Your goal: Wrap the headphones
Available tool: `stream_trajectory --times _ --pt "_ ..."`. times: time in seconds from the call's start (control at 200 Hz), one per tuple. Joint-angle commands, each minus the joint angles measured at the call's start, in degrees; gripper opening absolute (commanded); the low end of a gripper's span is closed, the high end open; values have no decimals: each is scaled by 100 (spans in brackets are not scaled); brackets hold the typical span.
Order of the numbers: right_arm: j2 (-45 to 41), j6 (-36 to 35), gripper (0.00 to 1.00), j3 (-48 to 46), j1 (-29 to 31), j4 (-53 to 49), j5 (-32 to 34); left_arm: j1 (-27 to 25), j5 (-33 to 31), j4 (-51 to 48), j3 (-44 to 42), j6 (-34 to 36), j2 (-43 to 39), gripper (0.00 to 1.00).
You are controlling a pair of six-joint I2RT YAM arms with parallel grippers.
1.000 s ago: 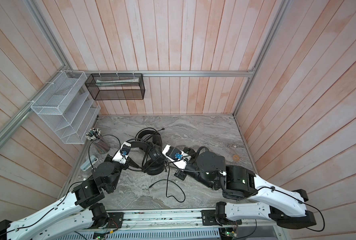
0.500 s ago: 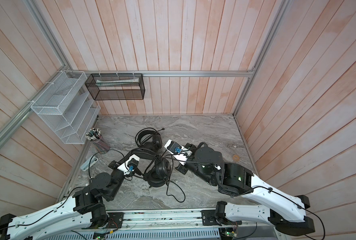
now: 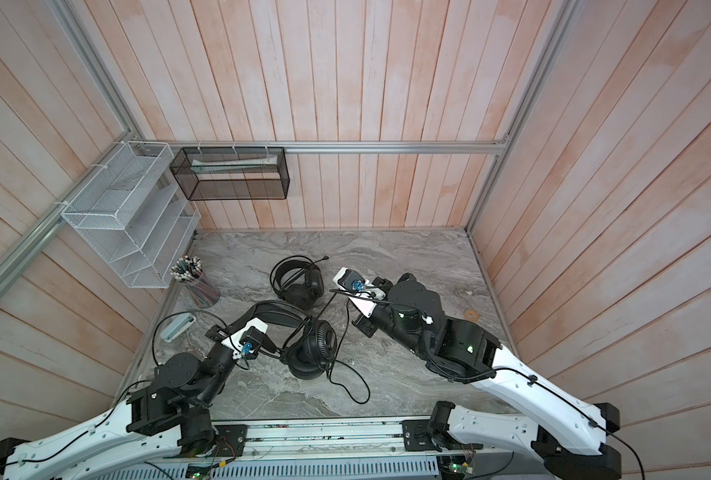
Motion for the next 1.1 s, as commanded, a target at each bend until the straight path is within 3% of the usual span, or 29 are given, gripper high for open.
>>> stream_trajectory --times 0.0,0.32,0.69,1.09 --pt "6 129 0 59 -144 631 341 -35 288 -388 -80 77 -68 0" --pt "377 289 0 -323 -214 971 1108 -71 517 -451 98 -284 -343 0" --pt "778 680 0 -700 -318 1256 425 -71 985 -603 632 -1564 -396 0" --pt "931 1124 0 -1279 -348 1559 -32 -71 1314 -52 922 -2707 -176 0"
